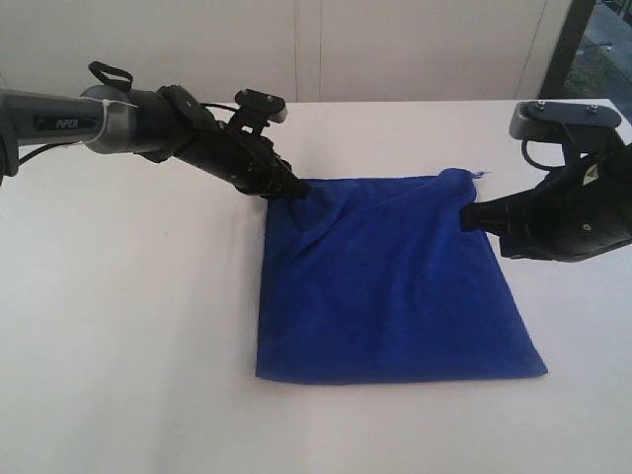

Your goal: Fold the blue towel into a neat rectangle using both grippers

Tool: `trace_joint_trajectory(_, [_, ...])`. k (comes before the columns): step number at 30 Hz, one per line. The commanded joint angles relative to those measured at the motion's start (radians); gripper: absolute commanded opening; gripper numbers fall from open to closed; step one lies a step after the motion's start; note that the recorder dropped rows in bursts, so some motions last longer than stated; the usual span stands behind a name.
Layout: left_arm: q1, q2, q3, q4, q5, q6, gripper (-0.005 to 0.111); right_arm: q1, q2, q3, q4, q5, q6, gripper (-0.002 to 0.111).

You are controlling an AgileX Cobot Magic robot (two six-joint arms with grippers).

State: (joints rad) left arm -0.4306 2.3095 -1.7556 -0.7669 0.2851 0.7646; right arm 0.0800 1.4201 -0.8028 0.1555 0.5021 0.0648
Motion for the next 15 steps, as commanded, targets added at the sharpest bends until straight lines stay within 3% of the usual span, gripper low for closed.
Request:
trace_joint_trajectory(1, [-0.002, 0.004, -0.002, -0.012, 0.004, -0.006, 0.032, 0.0, -0.007, -0.005, 0.002, -0.012, -0.009, 0.0])
trace_joint_trajectory(7, [-0.002, 0.004, -0.002, -0.012, -0.002, -0.006, 0.031, 0.0, -0.007, -0.005, 0.004, -0.012, -0.009, 0.0])
trace_joint_trajectory(13, [-0.002, 0.004, -0.002, -0.012, -0.002, -0.005, 0.002, 0.0, -0.007, -0.005, 0.004, -0.012, -0.009, 0.0])
trace_joint_trajectory(15, [-0.002, 0.004, -0.002, -0.012, -0.006, -0.002, 0.0, 0.0, -0.007, -0.005, 0.004, -0.012, -0.009, 0.0])
